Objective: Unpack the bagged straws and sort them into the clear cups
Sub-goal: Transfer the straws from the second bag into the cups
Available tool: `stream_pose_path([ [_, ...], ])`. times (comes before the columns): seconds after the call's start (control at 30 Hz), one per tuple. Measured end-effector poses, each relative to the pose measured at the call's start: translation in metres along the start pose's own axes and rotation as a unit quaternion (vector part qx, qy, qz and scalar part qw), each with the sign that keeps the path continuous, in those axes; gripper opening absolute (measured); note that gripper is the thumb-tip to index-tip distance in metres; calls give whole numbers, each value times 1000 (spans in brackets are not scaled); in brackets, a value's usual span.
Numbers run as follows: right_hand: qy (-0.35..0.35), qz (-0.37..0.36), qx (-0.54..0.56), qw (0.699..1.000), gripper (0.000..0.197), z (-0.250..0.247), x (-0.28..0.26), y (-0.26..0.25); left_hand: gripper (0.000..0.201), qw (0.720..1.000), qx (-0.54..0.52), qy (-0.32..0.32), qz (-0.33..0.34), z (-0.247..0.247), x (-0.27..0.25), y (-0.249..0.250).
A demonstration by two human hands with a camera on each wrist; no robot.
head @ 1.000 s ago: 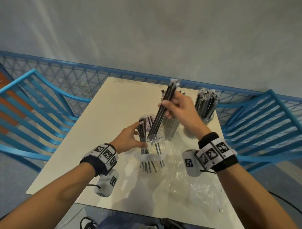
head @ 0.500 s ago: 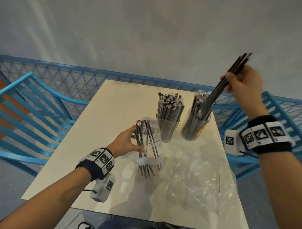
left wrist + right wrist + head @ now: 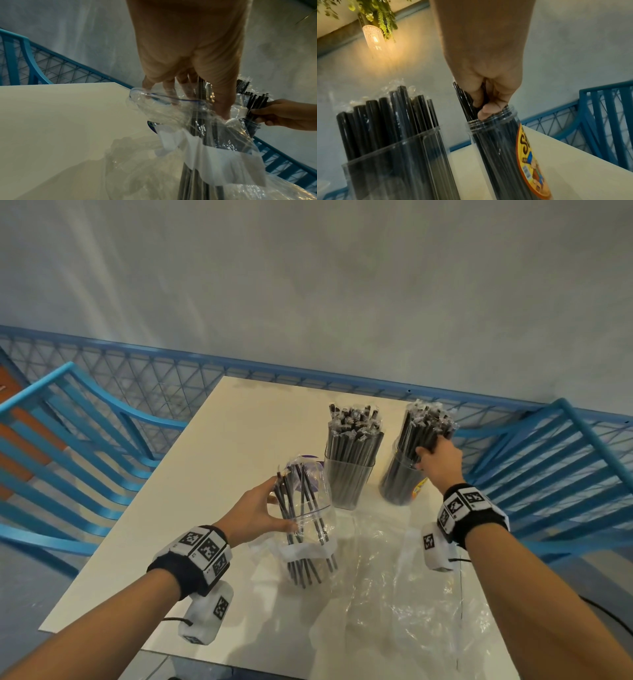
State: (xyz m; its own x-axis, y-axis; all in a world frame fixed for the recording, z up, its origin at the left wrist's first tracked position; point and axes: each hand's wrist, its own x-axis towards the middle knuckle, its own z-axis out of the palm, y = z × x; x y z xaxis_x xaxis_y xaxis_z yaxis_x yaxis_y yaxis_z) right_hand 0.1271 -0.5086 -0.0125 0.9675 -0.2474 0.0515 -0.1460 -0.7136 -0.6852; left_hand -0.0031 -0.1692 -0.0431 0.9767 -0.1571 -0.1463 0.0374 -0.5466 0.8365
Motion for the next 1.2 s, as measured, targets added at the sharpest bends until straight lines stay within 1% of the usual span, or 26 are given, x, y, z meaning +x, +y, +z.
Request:
stream_pose_path([
  [0.1,-37,2,7,999,24,-14,0,-6,86,1000,1,2,1,1,1,1],
  [0.17,-54,8,22,998,29,-31,-4,-16,85,1000,0,3,-2,1,1,2],
  [0.23,-54,2,27,998,37,-50,-13,-31,85,1000,0,1,-1,1,2,3],
  [0.27,-37,-12,14,999,41,-60,-19,-40,85,1000,-1,1,-1,1,2,3],
  [0.3,-3,-37,-3,999,45,-70,-27,-51,85,1000,-2,1,-2,1,2,3],
  [0.37,66,-116,-13,991,39,-85,-49,-78,85,1000,-5,1,-2,1,1,3],
  [0.4,72,-153,6,986,32,-88,-64,-92,84,1000,-6,1,-1,1,1,3],
  [0.43,47,-177,36,983,26,-87,-77,-104,84,1000,-6,1,1,0,1,3],
  [0.47,-2,-196,66,978,21,-80,-90,-115,84,1000,-4,1,3,0,1,3],
  [0.5,-65,-211,77,972,18,-70,-102,-123,84,1000,-4,0,6,-1,1,3],
  [0.57,-197,-224,41,954,19,-37,-122,-131,83,1000,-10,3,15,-2,2,2],
  [0.6,-254,-213,25,943,22,-18,-129,-132,83,1000,-9,5,21,-2,2,2],
  [0.63,-297,-188,20,936,24,1,-134,-132,82,1000,-7,7,28,-3,1,2],
  [0.67,-320,-159,21,934,26,18,-138,-130,82,999,-4,10,35,-3,0,2],
  [0.77,-328,-86,16,940,20,51,-140,-127,82,999,12,12,42,-5,-5,1],
  [0.83,-347,-60,-16,936,19,62,-141,-128,84,999,15,7,41,-5,-9,0],
  [0.93,-366,-54,-68,927,21,70,-145,-130,91,999,28,14,33,-3,-14,5],
  [1.0,-376,-50,-83,922,23,72,-147,-128,100,999,44,12,11,-2,-15,11],
  [1.03,-381,-53,-90,919,26,73,-148,-128,102,999,50,1,-3,-1,-14,13],
  [1.07,-386,-56,-95,916,31,73,-149,-126,100,998,64,-16,-19,-1,-13,15],
  [1.1,-388,-58,-98,915,37,73,-150,-125,92,995,88,-34,-35,-1,-10,15],
  [1.17,-381,-62,-95,918,48,70,-151,-123,61,984,153,-53,-75,0,-7,15],
  [1.2,-373,-62,-89,921,53,69,-151,-122,50,978,177,-53,-97,0,-8,17],
])
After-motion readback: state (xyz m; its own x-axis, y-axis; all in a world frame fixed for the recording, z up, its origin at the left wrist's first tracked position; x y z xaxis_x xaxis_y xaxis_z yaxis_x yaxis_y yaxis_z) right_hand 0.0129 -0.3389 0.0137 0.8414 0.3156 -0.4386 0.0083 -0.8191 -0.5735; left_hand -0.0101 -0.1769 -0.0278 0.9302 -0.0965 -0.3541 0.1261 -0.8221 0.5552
